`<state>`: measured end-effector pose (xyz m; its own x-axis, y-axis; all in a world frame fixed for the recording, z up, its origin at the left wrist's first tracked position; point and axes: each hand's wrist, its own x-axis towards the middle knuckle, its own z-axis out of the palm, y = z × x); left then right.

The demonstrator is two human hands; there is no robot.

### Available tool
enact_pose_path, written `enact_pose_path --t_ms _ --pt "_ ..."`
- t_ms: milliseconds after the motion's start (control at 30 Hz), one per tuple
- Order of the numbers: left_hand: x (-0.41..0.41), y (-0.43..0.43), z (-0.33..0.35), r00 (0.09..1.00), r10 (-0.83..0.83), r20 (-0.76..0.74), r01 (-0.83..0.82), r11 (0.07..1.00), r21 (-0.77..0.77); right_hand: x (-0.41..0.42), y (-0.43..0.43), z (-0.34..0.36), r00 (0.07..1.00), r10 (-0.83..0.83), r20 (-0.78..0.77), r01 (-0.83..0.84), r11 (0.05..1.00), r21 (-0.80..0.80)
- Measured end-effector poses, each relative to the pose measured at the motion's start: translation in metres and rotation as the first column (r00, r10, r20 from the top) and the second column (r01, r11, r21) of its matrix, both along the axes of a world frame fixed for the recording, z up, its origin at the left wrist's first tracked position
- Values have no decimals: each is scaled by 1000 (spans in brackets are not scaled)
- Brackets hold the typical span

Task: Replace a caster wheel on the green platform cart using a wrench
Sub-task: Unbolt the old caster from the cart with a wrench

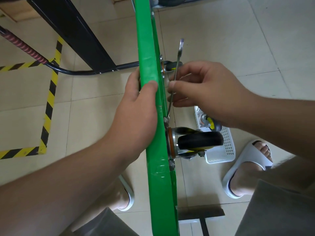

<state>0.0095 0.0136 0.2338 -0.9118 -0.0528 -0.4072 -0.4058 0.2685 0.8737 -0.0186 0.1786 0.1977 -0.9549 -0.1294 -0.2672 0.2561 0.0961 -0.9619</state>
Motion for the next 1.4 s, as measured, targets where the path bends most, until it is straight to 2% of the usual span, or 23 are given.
enact_pose_path --t_ms 133,233,467,633,867,1167,1400 --pt "1 0 2 1000 1 11 -1 1000 0 -16 0 -8 980 -112 166 109 994 27" --pt "1 1 2 1000 5 7 -4 1000 -8 -22 -2 -15 956 -122 268 116 993 38" --pt "0 -1 0 1000 -4 -4 4 1000 -28 -22 -14 -22 939 -65 337 47 997 60" --pt "0 -1 1 1000 2 -7 -2 999 -32 -17 -21 -26 937 -21 348 18 1000 12" --pt "0 0 0 1000 6 -13 -7 999 -39 -5 -19 -8 975 14 223 -8 1000 -25" --pt "0 0 0 999 7 -35 -9 998 -62 32 -5 -3 985 138 -106 -135 990 40" --pt "0 0 0 999 2 -40 -5 998 -62 33 -3 -5 968 167 -187 -161 986 47"
